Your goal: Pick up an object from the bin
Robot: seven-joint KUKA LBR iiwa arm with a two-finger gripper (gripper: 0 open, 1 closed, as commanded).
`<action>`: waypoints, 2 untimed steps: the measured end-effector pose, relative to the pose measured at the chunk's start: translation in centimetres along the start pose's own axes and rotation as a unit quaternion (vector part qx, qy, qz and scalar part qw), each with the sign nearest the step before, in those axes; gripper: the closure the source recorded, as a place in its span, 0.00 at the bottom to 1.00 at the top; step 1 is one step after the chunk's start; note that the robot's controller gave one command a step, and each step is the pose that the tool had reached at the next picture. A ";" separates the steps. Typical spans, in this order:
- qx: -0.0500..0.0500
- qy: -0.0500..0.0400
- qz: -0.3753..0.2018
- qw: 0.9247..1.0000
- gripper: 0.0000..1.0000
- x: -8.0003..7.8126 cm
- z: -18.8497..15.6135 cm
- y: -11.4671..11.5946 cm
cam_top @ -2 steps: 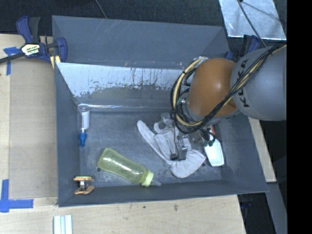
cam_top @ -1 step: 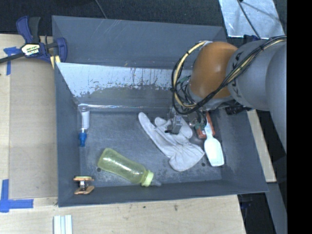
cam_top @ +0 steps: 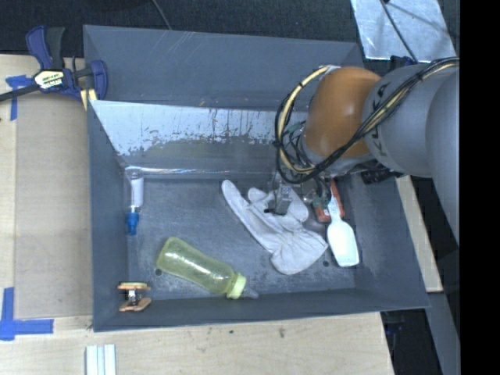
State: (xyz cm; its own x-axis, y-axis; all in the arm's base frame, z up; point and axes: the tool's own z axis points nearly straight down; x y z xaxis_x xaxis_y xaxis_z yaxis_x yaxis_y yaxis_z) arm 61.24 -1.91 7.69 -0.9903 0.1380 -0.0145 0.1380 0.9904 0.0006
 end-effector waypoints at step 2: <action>0.000 0.006 0.013 1.000 1.00 -0.4 -12.1 -3.1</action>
Offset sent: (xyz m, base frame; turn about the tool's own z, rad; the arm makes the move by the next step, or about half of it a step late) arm 0.0000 0.0000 0.0000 0.0000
